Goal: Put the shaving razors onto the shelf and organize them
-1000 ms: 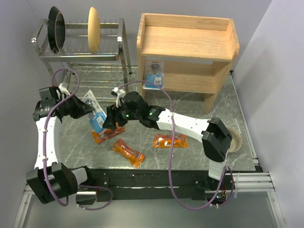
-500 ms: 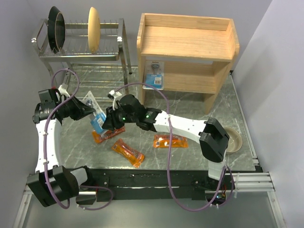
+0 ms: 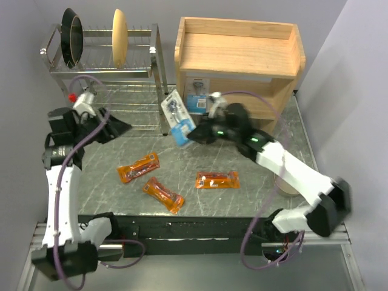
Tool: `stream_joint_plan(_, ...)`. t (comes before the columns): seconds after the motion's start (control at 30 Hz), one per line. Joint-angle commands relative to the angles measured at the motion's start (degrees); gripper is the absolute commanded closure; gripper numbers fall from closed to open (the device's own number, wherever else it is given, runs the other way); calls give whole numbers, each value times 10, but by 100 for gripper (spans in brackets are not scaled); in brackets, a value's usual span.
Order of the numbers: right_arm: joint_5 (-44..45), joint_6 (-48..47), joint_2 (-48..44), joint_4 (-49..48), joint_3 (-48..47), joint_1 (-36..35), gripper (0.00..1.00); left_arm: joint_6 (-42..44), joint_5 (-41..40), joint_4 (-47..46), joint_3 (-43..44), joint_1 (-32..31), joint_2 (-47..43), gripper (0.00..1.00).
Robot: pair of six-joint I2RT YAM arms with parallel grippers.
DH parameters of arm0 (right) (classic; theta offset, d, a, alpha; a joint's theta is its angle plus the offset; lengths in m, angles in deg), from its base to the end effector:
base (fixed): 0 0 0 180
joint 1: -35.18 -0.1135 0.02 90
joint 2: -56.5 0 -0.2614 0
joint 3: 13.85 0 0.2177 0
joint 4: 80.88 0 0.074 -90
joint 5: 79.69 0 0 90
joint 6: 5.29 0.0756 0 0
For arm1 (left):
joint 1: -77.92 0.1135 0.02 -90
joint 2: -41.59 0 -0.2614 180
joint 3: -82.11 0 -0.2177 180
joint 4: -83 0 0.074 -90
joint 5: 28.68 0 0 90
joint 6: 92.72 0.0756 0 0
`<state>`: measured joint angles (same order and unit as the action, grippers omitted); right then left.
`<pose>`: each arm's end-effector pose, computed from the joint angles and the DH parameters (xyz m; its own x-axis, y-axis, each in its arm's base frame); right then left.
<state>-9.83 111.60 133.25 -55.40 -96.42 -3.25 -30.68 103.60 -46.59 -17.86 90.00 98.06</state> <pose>0.2292 0.2151 0.3412 -0.6139 0.0550 -0.7875 -0.6278 0.5708 0.5292 0.1975 -0.0097 0.3597 -0.5927 -0.4816 -0.6456 0.1746 0.7057 -0.6867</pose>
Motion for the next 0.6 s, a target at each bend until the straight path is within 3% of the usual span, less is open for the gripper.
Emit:
stream_joint_plan(0.0,-111,-45,-127,27,58,77,98,90,26,-44,1,-76,-8,39)
stream_joint_plan(0.1,-188,-87,-205,33,117,153,93,129,23,-30,28,-118,31,42)
stream_joint_plan(0.23,-237,-28,-263,34,182,285,92,187,-4,-9,85,-215,90,52)
stream_joint_plan(0.33,-269,29,-271,-1,209,359,88,219,-27,0,120,-288,133,57)
stream_joint_plan(0.57,-293,141,-233,-123,230,446,86,253,-75,3,168,-462,221,62)
